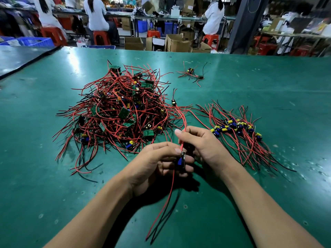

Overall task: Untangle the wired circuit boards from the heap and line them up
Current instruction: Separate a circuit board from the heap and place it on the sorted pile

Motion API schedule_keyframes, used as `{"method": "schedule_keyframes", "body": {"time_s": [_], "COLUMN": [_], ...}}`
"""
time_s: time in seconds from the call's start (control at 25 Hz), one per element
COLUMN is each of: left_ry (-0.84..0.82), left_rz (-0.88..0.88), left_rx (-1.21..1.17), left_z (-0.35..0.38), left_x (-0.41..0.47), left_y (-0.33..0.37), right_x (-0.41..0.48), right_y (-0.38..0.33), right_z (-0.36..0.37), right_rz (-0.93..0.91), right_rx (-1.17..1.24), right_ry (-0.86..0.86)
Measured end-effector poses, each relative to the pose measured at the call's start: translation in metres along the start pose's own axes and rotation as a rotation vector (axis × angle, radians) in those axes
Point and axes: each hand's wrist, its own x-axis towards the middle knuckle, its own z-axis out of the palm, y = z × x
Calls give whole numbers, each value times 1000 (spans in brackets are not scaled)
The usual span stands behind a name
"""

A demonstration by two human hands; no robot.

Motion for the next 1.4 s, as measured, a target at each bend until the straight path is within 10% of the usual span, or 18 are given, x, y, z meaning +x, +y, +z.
{"method": "schedule_keyframes", "body": {"time_s": [0.48, 1.4], "left_ry": [136, 94], "left_rz": [52, 31], "left_rx": [50, 295], "left_z": [0, 7], "left_x": [6, -1], "left_y": [-6, 2], "right_x": [-4, 21], "right_y": [-2, 7], "right_z": [-5, -15], "right_rz": [118, -184], "right_rx": [134, 246], "right_ry": [-218, 565]}}
